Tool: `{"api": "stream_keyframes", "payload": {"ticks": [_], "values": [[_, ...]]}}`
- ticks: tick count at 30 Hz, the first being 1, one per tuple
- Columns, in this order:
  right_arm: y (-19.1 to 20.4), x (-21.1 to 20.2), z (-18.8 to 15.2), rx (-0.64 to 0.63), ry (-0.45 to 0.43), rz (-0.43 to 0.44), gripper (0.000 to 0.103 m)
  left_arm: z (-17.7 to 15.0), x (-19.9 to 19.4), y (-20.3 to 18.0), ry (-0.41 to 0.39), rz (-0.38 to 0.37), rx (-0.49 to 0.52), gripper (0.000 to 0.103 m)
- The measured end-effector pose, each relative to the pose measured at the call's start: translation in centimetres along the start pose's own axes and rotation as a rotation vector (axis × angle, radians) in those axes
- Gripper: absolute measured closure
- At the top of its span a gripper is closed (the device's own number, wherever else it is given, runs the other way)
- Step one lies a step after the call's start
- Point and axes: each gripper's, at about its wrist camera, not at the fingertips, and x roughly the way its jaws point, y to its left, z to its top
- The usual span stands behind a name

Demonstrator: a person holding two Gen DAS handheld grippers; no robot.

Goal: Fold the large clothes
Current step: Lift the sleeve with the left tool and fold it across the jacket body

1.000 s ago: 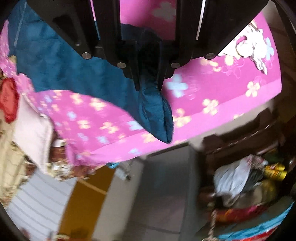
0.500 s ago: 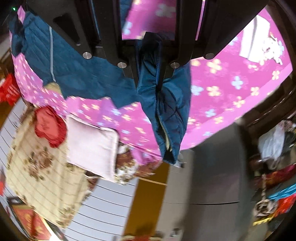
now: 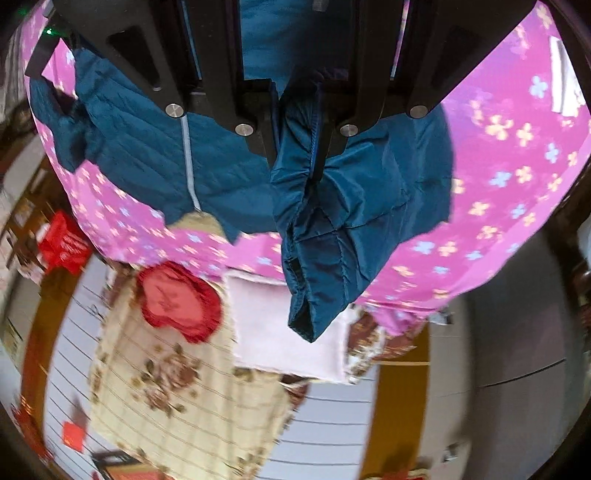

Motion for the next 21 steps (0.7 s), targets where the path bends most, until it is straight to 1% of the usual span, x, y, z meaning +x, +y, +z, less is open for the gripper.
{"api": "stream_keyframes", "payload": {"ticks": [4,10,14,18,21], "values": [[-1.3,-0.1,-0.3,0.026,-0.005,-0.005,0.000,-1.3,1.5,-3.8,0.037,-0.035,0.050,0.103],[-3.9,-0.2,-0.6,0.084,-0.010,-0.021,0.000,-3.4,3.2,-9.3,0.069,-0.082,0.142,0.103],[-5.6,-0.1,-0.7,0.118,-0.013,-0.038,0.000,-4.6,4.8,-11.5,0.109,-0.116,0.156,0.103],[-7.0,0.4,-0.9,0.153,-0.003,-0.037,0.000,-5.9,6.4,-12.7,0.151,-0.142,0.159,0.103],[-7.4,0.5,-0.9,0.155,-0.005,-0.038,0.000,-6.8,7.9,-13.3,0.179,-0.158,0.158,0.103]]}}
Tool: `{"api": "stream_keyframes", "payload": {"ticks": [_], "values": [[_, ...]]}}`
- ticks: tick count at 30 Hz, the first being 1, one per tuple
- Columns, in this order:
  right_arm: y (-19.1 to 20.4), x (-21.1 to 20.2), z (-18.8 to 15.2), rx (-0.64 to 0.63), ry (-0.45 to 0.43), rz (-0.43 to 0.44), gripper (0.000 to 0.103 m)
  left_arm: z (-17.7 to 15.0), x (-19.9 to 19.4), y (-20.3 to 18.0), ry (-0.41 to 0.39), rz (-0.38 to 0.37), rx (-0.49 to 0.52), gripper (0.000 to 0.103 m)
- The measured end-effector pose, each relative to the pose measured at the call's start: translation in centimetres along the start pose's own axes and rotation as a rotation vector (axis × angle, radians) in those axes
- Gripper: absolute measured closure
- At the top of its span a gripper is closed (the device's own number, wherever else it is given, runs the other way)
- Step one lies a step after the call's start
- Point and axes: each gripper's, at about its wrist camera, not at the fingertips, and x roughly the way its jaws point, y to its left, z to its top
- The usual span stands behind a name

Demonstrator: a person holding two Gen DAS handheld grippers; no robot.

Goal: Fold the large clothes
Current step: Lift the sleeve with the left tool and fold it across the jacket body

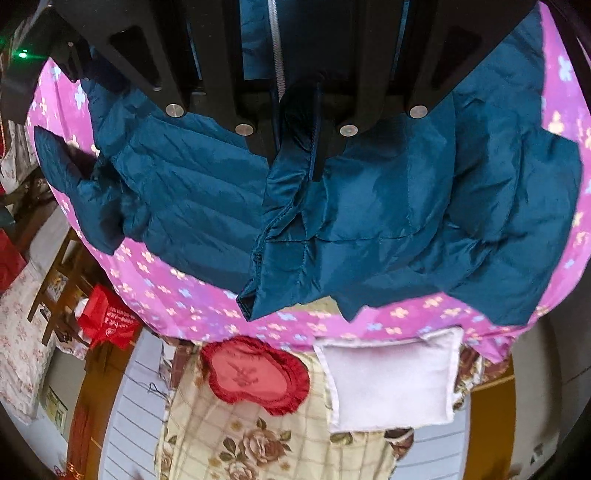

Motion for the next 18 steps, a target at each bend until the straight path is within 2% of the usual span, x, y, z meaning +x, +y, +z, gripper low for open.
{"api": "stream_keyframes", "payload": {"ticks": [2,7,9,10,15,18], "values": [[-0.2,0.0,0.0,-0.002,0.000,0.000,0.000,-0.4,1.3,-0.2,0.022,-0.012,0.001,0.103],[-0.5,-0.1,0.1,-0.001,-0.002,-0.004,0.000,-2.0,4.9,-0.3,0.116,-0.103,-0.039,0.103],[-0.7,-0.1,0.2,0.004,-0.001,-0.007,0.000,-2.3,5.5,-0.1,0.144,-0.132,-0.052,0.095],[-0.8,-0.1,0.2,0.004,-0.001,-0.008,0.000,-2.4,5.5,-0.1,0.147,-0.141,-0.055,0.094],[-0.6,-0.4,0.3,0.001,-0.002,-0.010,0.000,-2.6,1.7,0.4,0.129,-0.150,-0.034,0.090],[-0.3,-0.6,0.6,0.001,-0.008,0.006,0.000,-3.1,-2.2,1.5,0.085,-0.098,0.003,0.090]]}}
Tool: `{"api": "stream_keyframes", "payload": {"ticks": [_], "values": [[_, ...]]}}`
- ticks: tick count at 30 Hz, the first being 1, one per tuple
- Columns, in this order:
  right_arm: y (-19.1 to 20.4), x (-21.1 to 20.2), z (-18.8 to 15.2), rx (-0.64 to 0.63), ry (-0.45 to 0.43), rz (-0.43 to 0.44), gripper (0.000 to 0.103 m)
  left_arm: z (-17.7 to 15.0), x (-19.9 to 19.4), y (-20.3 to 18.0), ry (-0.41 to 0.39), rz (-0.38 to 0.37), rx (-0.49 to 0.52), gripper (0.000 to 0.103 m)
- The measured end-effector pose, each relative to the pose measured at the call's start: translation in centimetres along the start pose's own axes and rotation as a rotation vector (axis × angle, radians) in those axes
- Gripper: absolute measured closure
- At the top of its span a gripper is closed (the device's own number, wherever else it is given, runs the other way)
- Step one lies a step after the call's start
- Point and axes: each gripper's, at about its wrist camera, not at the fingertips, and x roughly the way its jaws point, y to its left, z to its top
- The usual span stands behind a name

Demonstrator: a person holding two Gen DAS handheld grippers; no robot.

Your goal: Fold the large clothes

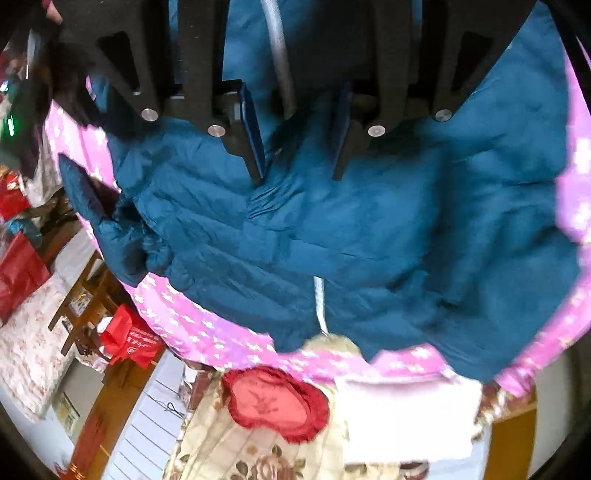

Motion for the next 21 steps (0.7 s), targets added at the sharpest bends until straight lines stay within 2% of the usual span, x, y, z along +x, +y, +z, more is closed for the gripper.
{"api": "stream_keyframes", "payload": {"ticks": [3,6,10,13,14,15,17,19,21], "values": [[0.9,0.1,0.9,0.007,0.001,0.038,0.000,-1.1,-3.3,2.0,-0.047,0.079,0.003,0.090],[2.4,0.6,2.2,0.013,0.002,0.088,0.000,-2.4,-5.2,5.2,-0.108,0.191,-0.052,0.090],[5.4,3.2,4.4,-0.013,0.035,0.131,0.000,-2.7,-4.6,9.6,-0.115,0.309,-0.133,0.090],[7.1,5.9,5.9,0.007,0.081,0.177,0.000,-2.5,-3.4,13.0,-0.107,0.330,-0.221,0.090],[7.5,6.8,6.3,0.013,0.089,0.213,0.009,-2.5,-3.0,13.7,-0.104,0.332,-0.241,0.090],[7.9,7.5,6.5,0.012,0.091,0.234,0.038,-2.6,-2.5,14.6,-0.102,0.332,-0.266,0.090],[8.7,9.0,6.9,-0.021,0.106,0.248,0.080,-2.7,-1.7,16.0,-0.085,0.336,-0.304,0.090],[8.6,9.3,7.3,-0.027,0.098,0.241,0.085,-2.7,-1.3,16.9,-0.077,0.338,-0.327,0.090],[8.0,8.2,8.0,-0.056,0.047,0.216,0.089,-2.6,-1.4,17.6,-0.092,0.349,-0.339,0.090]]}}
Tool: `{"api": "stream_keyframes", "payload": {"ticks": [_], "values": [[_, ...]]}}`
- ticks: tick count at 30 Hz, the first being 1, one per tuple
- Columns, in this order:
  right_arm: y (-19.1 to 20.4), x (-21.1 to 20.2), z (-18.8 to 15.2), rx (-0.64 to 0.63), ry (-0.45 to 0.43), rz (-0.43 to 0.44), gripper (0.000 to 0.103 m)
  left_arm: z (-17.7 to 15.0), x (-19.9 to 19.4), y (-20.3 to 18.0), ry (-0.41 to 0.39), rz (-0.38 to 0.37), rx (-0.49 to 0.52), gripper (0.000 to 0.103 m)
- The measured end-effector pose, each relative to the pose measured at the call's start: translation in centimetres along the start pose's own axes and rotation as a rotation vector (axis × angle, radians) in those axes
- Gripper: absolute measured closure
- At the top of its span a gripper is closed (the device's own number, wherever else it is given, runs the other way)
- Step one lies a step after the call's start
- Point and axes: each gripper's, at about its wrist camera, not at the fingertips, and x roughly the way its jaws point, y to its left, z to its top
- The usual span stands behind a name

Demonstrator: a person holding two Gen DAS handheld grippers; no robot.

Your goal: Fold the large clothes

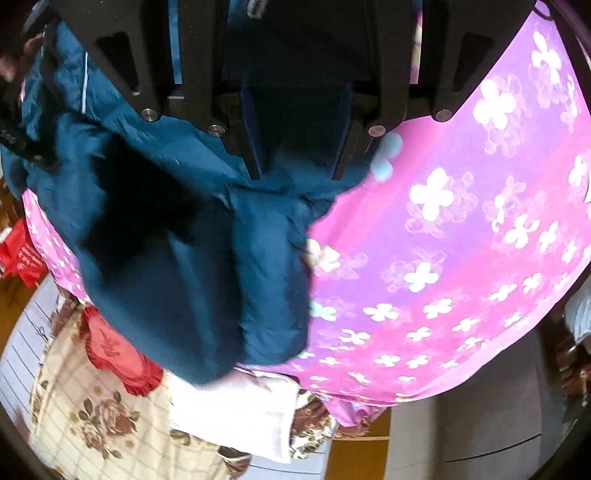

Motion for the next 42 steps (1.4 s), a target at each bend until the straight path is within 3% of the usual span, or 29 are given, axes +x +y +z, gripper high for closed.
{"api": "stream_keyframes", "payload": {"ticks": [4,8,12,15,17,18,19,23,26,28,33,37,42], "values": [[-2.1,-3.2,1.6,-0.027,-0.094,-0.139,0.092,0.2,0.3,0.3,-0.006,-0.015,-0.029,0.090],[-5.3,-5.0,3.4,0.005,-0.124,-0.237,0.093,0.1,0.5,0.0,-0.014,-0.001,-0.016,0.090],[-7.3,-5.0,4.0,-0.015,-0.119,-0.348,0.094,0.1,0.2,-0.4,-0.043,0.000,-0.006,0.090],[-9.2,-3.5,3.5,-0.010,-0.058,-0.395,0.094,0.5,0.1,-0.4,-0.064,-0.013,-0.004,0.090],[-10.2,-2.2,3.3,-0.013,-0.033,-0.378,0.091,0.4,-0.5,-0.7,-0.084,-0.027,0.006,0.090],[-10.6,-1.9,3.4,-0.015,-0.029,-0.372,0.078,0.4,-0.9,-0.8,-0.100,-0.028,0.013,0.090],[-11.0,-1.9,3.5,-0.014,-0.024,-0.390,0.076,0.5,-1.2,-0.9,-0.117,-0.028,0.018,0.090],[-11.9,-5.4,4.3,0.076,-0.113,-0.365,0.070,0.8,-2.1,-1.7,-0.158,-0.047,0.043,0.090],[-11.1,-7.7,4.8,0.064,-0.185,-0.392,0.067,1.3,-1.6,-3.0,-0.146,-0.053,0.086,0.089],[-10.2,-8.2,5.1,0.044,-0.203,-0.360,0.066,1.4,-0.9,-3.9,-0.135,-0.043,0.113,0.089],[-7.1,-3.1,5.3,-0.077,-0.069,-0.256,0.067,1.2,1.4,-4.6,-0.079,-0.004,0.163,0.089],[-7.7,1.3,5.0,-0.088,-0.014,-0.323,0.066,1.0,2.2,-4.5,-0.058,-0.011,0.160,0.089],[-8.2,2.2,5.2,-0.062,-0.002,-0.326,0.065,0.7,2.2,-4.7,-0.063,0.007,0.180,0.089]]}}
